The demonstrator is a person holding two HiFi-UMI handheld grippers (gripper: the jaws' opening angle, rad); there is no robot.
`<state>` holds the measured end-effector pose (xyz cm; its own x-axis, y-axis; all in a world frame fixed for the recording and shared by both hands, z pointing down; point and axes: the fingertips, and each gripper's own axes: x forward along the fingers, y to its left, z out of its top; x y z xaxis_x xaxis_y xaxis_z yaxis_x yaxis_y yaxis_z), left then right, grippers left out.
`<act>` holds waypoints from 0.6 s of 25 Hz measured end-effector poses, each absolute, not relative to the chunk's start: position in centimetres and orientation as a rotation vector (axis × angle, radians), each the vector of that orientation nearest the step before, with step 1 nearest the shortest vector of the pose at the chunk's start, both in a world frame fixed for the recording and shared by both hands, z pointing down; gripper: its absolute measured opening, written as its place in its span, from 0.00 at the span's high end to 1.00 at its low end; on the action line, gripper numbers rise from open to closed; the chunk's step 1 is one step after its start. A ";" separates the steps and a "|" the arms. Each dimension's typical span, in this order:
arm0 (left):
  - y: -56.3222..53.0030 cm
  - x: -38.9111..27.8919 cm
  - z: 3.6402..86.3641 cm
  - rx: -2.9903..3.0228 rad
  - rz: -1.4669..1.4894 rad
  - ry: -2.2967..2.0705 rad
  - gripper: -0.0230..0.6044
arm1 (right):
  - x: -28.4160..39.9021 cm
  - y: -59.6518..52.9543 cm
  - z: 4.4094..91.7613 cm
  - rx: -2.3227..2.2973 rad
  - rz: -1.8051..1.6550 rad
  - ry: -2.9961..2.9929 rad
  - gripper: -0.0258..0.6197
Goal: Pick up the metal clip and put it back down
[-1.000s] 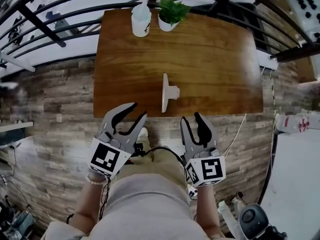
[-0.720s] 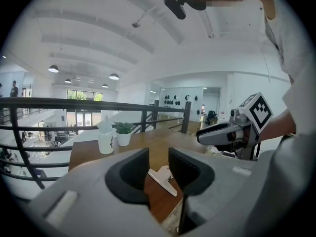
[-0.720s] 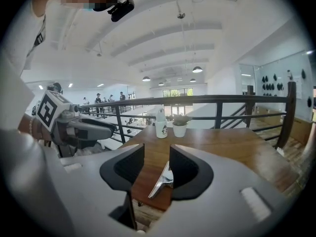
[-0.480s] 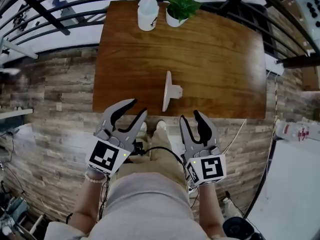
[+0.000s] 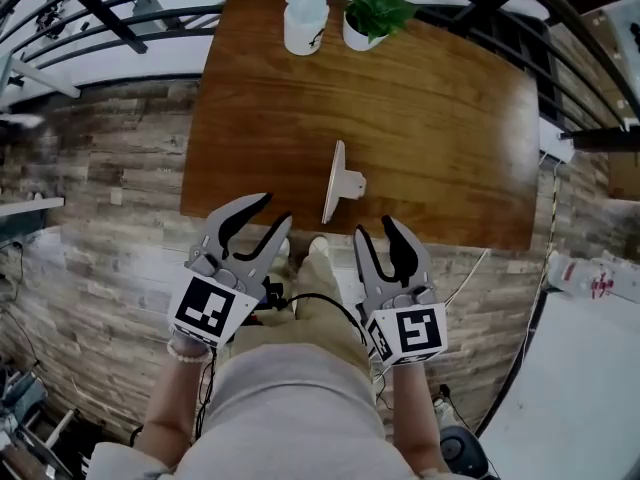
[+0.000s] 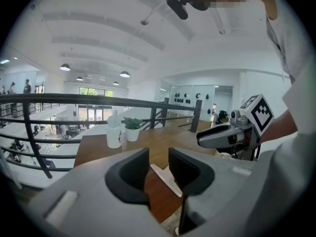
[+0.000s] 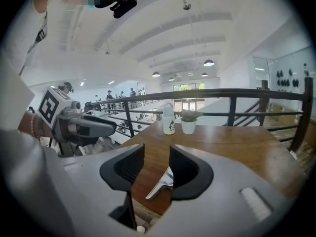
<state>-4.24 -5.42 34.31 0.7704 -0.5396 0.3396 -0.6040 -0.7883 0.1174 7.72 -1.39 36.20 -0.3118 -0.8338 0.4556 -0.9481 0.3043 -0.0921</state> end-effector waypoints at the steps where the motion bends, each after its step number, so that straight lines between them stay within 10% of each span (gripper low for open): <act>1: -5.4 -4.3 34.6 2.733 0.433 -0.906 0.78 | 7.8 -1.6 36.5 1.600 0.505 -2.256 0.70; 15: -5.0 -4.5 37.5 2.636 0.474 -0.988 0.78 | 8.8 -3.3 41.4 1.514 0.604 -2.233 0.70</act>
